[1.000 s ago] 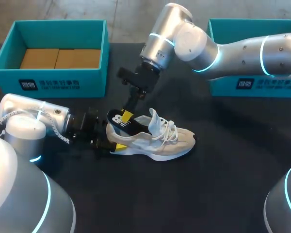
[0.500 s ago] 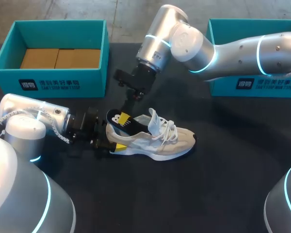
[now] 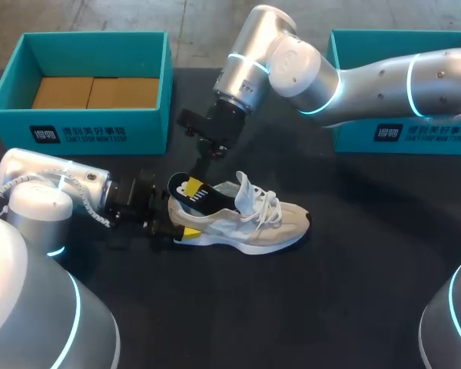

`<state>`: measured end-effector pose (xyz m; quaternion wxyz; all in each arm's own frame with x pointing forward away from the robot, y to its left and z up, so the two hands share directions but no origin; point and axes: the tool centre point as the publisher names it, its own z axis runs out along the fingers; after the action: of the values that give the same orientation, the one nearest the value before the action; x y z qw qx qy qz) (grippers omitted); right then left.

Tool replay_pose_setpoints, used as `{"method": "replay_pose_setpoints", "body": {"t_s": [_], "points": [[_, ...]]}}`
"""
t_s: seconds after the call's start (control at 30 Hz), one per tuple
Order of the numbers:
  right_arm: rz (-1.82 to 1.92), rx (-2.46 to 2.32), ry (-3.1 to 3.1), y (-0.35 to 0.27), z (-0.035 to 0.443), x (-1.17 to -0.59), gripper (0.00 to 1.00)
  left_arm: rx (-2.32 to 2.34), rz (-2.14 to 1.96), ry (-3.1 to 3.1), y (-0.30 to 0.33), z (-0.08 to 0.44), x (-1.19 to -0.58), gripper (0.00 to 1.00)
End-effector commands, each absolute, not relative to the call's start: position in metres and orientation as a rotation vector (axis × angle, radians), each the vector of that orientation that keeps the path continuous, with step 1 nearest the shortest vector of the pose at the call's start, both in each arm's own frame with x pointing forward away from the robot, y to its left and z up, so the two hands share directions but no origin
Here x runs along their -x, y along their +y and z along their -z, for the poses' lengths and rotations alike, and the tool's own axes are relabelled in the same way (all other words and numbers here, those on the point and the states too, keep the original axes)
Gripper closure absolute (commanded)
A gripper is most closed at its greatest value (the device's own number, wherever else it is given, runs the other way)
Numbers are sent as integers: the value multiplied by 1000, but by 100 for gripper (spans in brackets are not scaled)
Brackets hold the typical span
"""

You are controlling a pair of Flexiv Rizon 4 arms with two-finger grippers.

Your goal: Take the shoe out of the shoebox, open the shoe tongue, remove and reinsert the insole, then place the shoe into the shoebox

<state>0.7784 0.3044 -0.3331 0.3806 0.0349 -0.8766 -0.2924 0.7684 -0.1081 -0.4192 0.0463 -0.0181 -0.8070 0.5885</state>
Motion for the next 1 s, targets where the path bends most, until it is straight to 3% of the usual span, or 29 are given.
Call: {"method": "replay_pose_setpoints", "body": {"t_s": [0.03,0.6,1.0], "points": [[746,-84,-2262,300,325,-776,100,55,-1793,-2464,-108,421,-770,100],[870,-240,-2362,301,289,-786,100,55,-1793,-2464,-108,421,-770,100],[978,-366,-2493,305,236,-798,100,55,-1793,-2464,-108,421,-770,100]]}}
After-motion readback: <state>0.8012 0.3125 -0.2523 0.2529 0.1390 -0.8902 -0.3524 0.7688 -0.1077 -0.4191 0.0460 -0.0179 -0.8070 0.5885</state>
